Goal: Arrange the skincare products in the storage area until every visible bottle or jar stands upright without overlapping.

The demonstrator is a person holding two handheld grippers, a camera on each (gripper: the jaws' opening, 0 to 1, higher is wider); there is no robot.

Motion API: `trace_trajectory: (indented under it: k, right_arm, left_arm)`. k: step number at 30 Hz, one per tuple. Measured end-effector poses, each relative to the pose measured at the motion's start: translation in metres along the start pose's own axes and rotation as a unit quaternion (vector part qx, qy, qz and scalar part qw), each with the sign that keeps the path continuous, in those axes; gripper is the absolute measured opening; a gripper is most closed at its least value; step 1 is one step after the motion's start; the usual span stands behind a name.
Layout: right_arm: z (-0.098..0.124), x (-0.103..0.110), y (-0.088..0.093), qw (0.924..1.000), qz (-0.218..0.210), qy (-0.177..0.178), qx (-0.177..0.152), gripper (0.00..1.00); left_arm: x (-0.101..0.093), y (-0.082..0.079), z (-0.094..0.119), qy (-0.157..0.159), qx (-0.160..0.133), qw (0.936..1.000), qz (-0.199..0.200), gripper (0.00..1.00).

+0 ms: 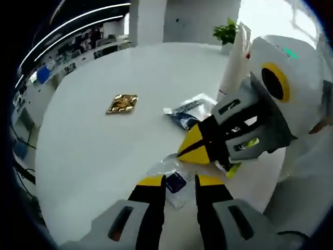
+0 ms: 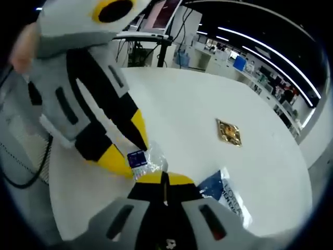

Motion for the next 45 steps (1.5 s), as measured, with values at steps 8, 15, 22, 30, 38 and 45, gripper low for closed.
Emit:
trace_trajectory:
  k: [8, 15, 22, 30, 38, 45]
  right_arm:
    - [0.000, 0.000, 0.000, 1.0000, 0.005, 0.000, -0.001, 0.01]
    - [0.002, -0.002, -0.001, 0.9985, 0.050, 0.024, -0.001, 0.05]
    - [0.014, -0.007, -0.012, 0.9967, 0.064, 0.041, -0.026, 0.14]
    - [0.025, -0.016, -0.004, 0.9974, 0.048, 0.049, -0.022, 0.17]
    - [0.044, -0.020, 0.002, 0.9972, 0.032, 0.060, -0.030, 0.17]
    - [0.053, -0.021, 0.011, 0.9976, 0.010, 0.062, -0.027, 0.22]
  left_arm:
    - [0.003, 0.002, 0.000, 0.000, -0.003, 1.0000, -0.002, 0.21]
    - [0.001, 0.000, -0.002, -0.010, 0.006, 0.9999, -0.010, 0.21]
    - [0.003, 0.001, -0.002, -0.011, 0.007, 0.9999, -0.010, 0.21]
    - [0.003, 0.000, -0.002, -0.014, 0.014, 0.9998, -0.009, 0.21]
    - [0.002, -0.001, -0.002, -0.015, 0.019, 0.9997, -0.007, 0.21]
    - [0.001, -0.004, -0.002, -0.017, 0.022, 0.9996, -0.009, 0.21]
Point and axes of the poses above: the point that each gripper's makers call its tool centre point, and the gripper's own axes: z roughly backward along the fingers, x roughly to its left, y roughly out of its underside, the point moved 6 cm from there along z, roughly backward along the fingers, and after that the axes turned 11 degrees about -z, right-handed, at the moved point
